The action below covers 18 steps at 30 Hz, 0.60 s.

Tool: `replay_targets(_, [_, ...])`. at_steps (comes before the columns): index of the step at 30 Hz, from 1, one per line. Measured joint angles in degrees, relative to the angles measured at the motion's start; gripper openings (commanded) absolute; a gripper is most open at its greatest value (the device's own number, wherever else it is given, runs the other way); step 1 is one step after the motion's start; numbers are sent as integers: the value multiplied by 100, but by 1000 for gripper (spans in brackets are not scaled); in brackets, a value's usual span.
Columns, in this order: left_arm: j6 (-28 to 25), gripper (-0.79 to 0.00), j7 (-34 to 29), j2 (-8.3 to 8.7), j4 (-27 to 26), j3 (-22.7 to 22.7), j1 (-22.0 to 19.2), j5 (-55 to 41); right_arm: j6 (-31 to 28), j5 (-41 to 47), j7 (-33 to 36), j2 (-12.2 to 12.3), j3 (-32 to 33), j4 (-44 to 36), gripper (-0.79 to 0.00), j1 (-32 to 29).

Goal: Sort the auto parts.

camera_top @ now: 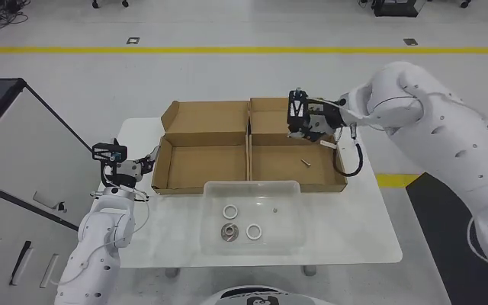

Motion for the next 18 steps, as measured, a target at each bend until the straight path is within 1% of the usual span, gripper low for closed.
replay_targets(6, [0, 0, 0, 0, 0, 0, 0, 0, -6, 44, -6, -39, -1313, 495, -785, 794])
replay_targets(11, [0, 0, 0, 0, 0, 0, 0, 0, -10, 112, -11, -187, -2210, 953, -785, 1226])
replay_targets(18, [0, 0, 0, 0, 0, 0, 0, 0, 199, -263, 198, -474, -2242, 1439, -785, 944])
